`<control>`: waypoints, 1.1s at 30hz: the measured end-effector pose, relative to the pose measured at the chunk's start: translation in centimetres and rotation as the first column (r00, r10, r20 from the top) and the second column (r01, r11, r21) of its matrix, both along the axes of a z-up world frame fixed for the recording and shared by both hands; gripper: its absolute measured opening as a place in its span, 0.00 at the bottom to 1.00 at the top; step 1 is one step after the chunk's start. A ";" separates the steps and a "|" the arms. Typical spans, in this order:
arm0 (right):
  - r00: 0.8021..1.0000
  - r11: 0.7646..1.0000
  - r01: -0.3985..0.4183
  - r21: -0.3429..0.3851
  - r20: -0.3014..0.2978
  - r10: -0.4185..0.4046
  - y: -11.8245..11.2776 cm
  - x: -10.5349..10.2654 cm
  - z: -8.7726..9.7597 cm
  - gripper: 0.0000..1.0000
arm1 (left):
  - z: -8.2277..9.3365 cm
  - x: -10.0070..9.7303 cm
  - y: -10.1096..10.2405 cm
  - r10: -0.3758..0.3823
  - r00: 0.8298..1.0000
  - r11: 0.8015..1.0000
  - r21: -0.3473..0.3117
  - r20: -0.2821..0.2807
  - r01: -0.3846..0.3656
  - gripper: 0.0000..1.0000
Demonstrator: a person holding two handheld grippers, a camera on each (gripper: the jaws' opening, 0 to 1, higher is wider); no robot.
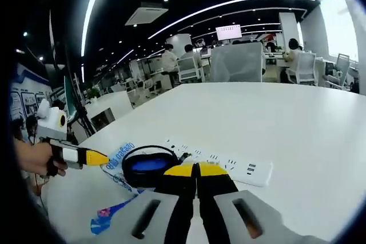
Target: Arrange the tabletop items into an orderly group along one side of the table until the central work area is clear of visible clutter.
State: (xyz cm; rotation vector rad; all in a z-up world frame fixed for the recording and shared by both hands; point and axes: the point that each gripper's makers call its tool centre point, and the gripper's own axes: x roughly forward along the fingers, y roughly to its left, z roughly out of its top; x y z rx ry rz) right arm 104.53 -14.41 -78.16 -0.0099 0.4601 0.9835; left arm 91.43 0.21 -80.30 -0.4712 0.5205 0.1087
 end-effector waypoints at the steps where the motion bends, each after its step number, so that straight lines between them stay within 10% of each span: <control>1: 1.000 1.000 0.005 0.002 0.007 -0.005 -0.3 0.0 0.2 0.00 | 0.0 0.6 -0.2 -0.031 1.000 0.999 0.031 -0.005 0.031 0.00; 24: 0.994 0.997 0.069 -0.023 -0.078 -0.071 -4.9 -3.8 -2.8 0.00 | -3.7 4.1 2.0 -0.128 0.986 0.981 0.130 -0.110 0.142 0.00; 33: 0.996 0.999 0.047 -0.010 -0.078 -0.048 -6.1 -6.7 -2.0 0.18 | -4.7 4.2 2.6 -0.173 0.979 0.971 0.149 -0.109 0.188 0.06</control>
